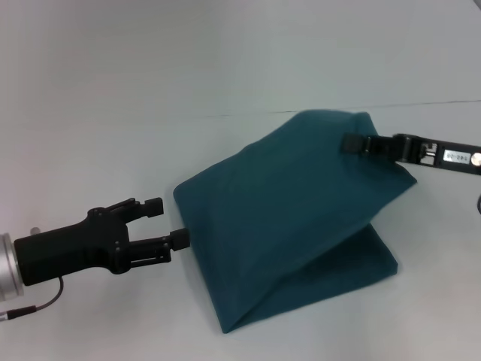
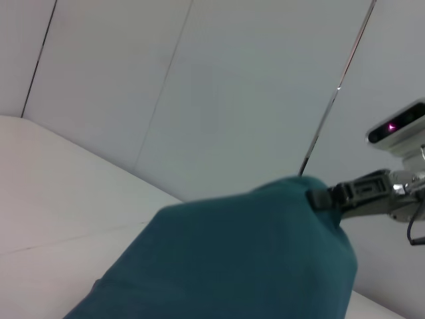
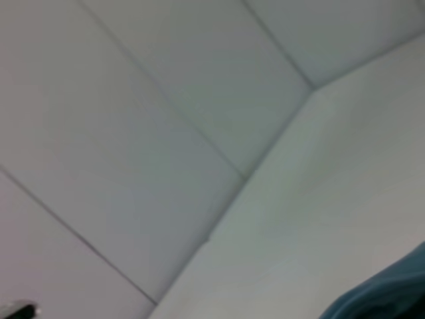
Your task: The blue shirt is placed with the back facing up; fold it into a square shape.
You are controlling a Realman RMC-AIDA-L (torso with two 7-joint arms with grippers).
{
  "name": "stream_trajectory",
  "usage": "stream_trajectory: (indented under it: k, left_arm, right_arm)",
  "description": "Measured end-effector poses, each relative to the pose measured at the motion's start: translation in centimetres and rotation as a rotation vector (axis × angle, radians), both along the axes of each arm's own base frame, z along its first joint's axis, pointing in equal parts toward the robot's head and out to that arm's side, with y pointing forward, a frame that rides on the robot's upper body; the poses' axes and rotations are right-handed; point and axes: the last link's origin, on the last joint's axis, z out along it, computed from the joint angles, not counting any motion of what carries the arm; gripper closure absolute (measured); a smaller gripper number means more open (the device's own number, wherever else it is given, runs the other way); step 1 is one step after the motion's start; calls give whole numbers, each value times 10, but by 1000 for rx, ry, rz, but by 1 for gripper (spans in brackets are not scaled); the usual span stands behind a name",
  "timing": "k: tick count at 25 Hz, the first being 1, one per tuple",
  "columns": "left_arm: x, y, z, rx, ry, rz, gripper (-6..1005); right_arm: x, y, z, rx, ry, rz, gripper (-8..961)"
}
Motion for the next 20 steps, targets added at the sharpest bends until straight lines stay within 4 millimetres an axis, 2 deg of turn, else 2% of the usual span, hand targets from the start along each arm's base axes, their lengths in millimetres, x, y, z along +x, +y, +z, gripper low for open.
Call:
stream_trajectory:
  k: [10, 20]
  left_arm:
    - [1, 0, -3, -8, -6, 8, 61]
    - [2, 0, -4, -16, -10, 16, 61]
  right_arm:
    - [37, -3, -9, -3, -80, -144, 809]
    - [56, -4, -13, 19, -144, -222, 792]
